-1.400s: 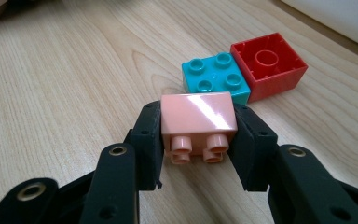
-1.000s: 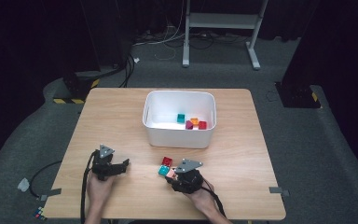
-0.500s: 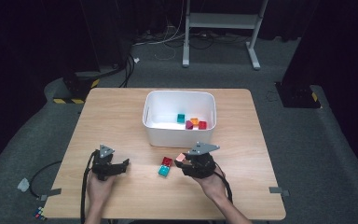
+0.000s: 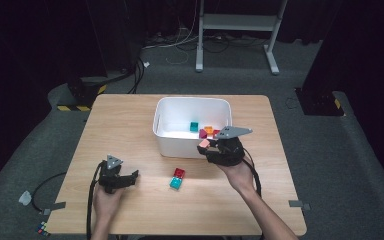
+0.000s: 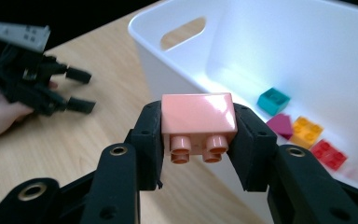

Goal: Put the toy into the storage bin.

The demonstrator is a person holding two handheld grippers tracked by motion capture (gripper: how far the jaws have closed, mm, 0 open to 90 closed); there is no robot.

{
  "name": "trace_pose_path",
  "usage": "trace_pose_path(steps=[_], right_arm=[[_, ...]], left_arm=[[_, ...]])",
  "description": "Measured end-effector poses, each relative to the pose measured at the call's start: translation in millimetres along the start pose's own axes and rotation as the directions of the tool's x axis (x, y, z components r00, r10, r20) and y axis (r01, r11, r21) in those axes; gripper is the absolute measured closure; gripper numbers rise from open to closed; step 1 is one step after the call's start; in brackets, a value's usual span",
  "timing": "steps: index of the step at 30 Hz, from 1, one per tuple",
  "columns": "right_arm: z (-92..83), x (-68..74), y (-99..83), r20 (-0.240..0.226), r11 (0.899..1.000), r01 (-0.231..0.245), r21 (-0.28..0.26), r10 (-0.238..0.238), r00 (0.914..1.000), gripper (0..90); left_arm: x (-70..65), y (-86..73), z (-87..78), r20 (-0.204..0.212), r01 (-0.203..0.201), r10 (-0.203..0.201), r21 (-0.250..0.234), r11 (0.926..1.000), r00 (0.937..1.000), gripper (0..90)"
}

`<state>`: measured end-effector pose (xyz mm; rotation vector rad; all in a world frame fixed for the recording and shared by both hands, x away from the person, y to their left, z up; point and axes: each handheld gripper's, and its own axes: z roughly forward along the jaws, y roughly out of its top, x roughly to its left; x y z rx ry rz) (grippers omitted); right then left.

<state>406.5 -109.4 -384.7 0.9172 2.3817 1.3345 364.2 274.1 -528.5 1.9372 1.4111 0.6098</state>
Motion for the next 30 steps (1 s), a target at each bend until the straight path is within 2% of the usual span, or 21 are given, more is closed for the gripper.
trace_pose_path(steps=[5,13,22,30], right_arm=[[-2.4,-12.5,17.7,0.009,0.999,-0.025,-0.026,0.025,0.9996,58.3],[3.2,-24.6,39.1,0.034,0.999,-0.04,-0.021,0.041,0.9986,58.4],[11.8,-36.3,49.6,0.06,0.998,-0.057,-0.006,0.057,0.9966,58.4],[22.4,-50.1,51.8,0.09,0.995,-0.092,0.022,0.09,0.9919,58.1]], left_arm=[[0.0,0.0,-0.1,0.0,0.0,0.0,0.0,1.0,1.0,16.5],[0.0,0.0,-0.1,0.0,0.0,0.0,0.0,1.0,1.0,16.5],[0.1,-0.1,-0.1,0.001,0.0,0.0,0.0,1.0,1.0,16.5],[0.0,-0.1,-0.1,0.001,0.001,-0.001,0.0,1.0,1.0,16.5]])
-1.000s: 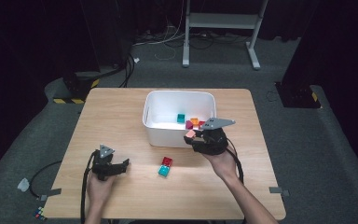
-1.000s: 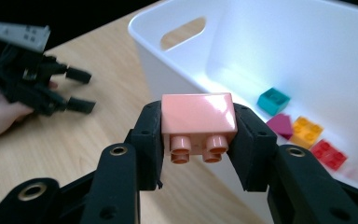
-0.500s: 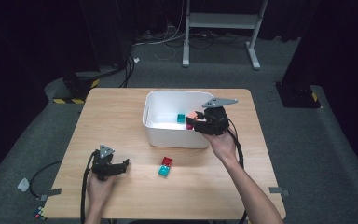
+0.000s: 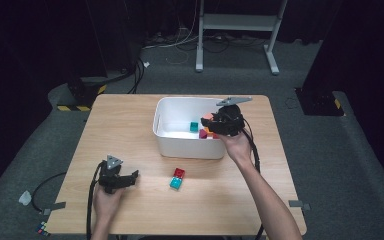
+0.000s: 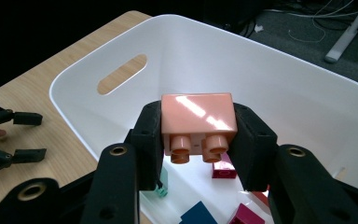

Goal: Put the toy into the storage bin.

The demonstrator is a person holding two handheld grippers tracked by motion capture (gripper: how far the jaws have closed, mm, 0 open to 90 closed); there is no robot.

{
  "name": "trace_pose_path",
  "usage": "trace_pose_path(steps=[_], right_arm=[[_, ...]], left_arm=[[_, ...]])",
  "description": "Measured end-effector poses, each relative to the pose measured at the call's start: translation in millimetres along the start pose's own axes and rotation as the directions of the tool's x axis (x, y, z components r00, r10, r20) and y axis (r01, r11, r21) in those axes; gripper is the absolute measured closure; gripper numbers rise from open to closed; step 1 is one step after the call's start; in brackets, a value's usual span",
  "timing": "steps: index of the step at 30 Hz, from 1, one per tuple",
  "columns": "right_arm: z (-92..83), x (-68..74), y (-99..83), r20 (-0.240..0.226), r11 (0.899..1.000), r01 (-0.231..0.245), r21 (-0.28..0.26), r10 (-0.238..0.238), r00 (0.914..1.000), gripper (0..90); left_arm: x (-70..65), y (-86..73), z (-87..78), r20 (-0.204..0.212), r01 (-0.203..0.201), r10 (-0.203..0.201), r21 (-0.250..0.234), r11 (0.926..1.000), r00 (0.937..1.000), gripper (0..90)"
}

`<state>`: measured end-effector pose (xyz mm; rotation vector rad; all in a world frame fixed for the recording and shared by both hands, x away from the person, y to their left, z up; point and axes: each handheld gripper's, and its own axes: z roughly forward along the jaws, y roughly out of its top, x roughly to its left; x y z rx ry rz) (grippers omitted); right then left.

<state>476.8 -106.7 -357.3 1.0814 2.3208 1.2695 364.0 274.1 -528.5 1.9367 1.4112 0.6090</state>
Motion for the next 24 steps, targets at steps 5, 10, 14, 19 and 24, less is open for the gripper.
trace_pose_path(steps=[5,10,14,19,24], right_arm=[[8.6,-5.5,-1.5,0.011,1.0,-0.009,0.021,0.009,0.9999,57.9],[13.5,-9.7,-2.5,0.026,0.999,-0.023,0.034,0.022,0.9994,57.9],[15.0,-12.7,-3.1,0.038,0.999,-0.027,0.037,0.026,0.9989,57.9],[16.8,-15.4,-3.7,0.048,0.998,-0.035,0.042,0.033,0.9983,57.8],[17.5,-15.6,-4.3,0.051,0.998,-0.033,0.044,0.031,0.9983,55.6]], left_arm=[[0.1,0.0,0.0,0.0,-0.001,0.001,0.0,1.0,1.0,16.5],[0.0,0.0,0.0,0.0,0.0,0.0,0.0,1.0,1.0,16.4],[0.1,0.0,0.0,0.001,0.0,0.0,0.0,1.0,1.0,16.4],[0.1,0.0,0.0,0.001,0.0,0.0,0.0,1.0,1.0,16.4],[0.1,0.0,0.0,0.001,0.001,-0.001,0.0,1.0,1.0,16.4]])
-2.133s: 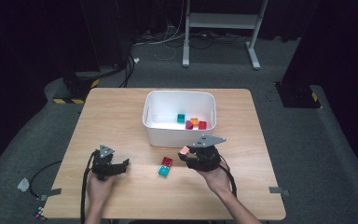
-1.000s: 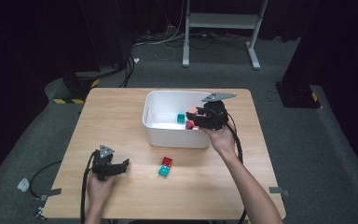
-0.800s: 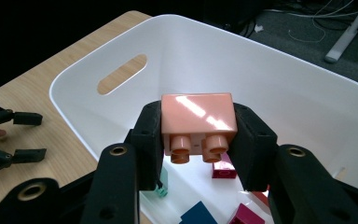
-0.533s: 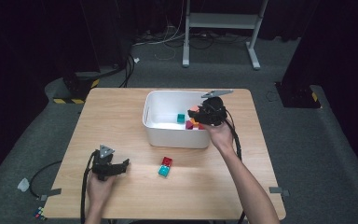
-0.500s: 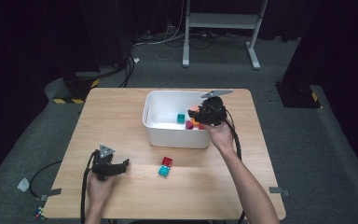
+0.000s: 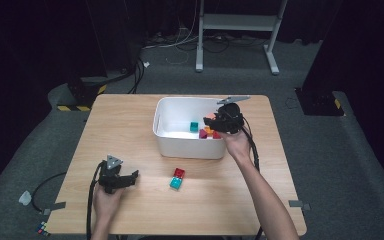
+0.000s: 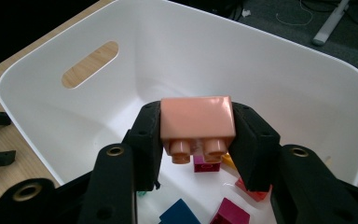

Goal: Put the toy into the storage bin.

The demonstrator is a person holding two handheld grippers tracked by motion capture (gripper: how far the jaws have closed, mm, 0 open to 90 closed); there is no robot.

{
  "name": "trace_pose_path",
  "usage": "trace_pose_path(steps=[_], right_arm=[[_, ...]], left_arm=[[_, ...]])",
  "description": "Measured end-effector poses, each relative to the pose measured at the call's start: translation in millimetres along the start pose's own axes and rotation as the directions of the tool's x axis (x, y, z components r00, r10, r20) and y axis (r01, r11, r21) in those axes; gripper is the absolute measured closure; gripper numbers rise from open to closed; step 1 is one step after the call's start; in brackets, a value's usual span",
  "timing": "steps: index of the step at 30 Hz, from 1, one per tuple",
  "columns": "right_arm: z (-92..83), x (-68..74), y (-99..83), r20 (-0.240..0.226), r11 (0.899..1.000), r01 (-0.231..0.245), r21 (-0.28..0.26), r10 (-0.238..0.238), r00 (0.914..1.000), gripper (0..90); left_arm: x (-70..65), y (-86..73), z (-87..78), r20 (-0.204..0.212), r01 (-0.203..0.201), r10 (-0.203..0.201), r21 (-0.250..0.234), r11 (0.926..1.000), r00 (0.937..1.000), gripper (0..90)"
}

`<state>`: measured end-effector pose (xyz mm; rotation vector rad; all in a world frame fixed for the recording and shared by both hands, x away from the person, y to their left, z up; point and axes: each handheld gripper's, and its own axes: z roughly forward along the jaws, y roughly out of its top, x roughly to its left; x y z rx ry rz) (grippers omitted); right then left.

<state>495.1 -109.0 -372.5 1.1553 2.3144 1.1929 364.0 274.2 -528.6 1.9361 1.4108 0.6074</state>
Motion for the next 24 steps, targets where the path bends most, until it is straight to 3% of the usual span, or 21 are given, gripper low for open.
trace_pose_path(steps=[11,24], right_arm=[[-8.4,8.2,-5.2,-0.017,0.999,0.027,-0.042,-0.028,0.9995,51.3],[-38.5,37.2,-28.2,-0.091,0.988,0.085,-0.126,-0.097,0.9911,49.2]], left_arm=[[0.0,0.0,-0.1,-0.001,-0.001,0.001,0.0,1.0,1.0,16.4],[0.1,0.0,-0.1,-0.001,-0.003,0.003,0.002,1.0,1.0,16.4]])
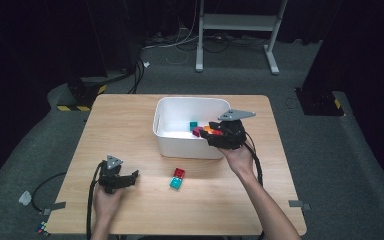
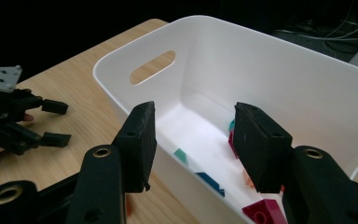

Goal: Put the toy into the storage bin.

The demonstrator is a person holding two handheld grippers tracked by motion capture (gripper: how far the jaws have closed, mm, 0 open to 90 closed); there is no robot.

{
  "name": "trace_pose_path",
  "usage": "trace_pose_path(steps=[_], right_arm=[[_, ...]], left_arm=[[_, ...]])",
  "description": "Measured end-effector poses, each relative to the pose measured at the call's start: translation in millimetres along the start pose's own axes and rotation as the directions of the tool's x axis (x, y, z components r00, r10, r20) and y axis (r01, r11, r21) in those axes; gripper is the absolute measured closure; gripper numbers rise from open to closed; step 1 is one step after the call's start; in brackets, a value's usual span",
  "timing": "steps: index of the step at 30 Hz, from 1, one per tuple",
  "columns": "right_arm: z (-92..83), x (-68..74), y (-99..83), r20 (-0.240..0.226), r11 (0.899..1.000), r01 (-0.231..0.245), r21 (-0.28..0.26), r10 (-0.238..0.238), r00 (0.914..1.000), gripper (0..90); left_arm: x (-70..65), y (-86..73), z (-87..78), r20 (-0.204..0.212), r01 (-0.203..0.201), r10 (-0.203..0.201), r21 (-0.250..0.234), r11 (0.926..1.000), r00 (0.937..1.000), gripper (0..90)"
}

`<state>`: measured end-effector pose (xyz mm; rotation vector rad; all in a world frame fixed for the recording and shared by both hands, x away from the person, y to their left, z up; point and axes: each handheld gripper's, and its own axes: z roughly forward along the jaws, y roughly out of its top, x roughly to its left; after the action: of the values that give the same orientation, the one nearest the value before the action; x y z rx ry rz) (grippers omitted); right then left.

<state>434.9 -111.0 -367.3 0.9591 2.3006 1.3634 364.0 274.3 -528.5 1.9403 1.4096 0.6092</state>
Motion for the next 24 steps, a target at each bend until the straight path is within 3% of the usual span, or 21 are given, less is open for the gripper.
trace_pose_path(steps=[5,12,24], right_arm=[[-3.4,13.0,-14.0,-0.038,1.0,0.006,-0.015,-0.007,0.9992,48.4],[5.0,29.5,-38.7,-0.087,1.0,0.022,0.015,-0.02,0.996,47.5],[19.7,39.9,-66.9,-0.106,1.0,-0.002,0.029,0.005,0.9943,47.0]], left_arm=[[-0.1,0.0,-0.1,-0.001,0.0,0.0,0.0,1.0,1.0,16.4],[-0.2,-0.1,-0.1,-0.001,0.001,-0.001,0.0,1.0,1.0,16.4],[0.0,0.0,-0.3,-0.001,-0.002,0.002,0.003,1.0,1.0,16.4]])
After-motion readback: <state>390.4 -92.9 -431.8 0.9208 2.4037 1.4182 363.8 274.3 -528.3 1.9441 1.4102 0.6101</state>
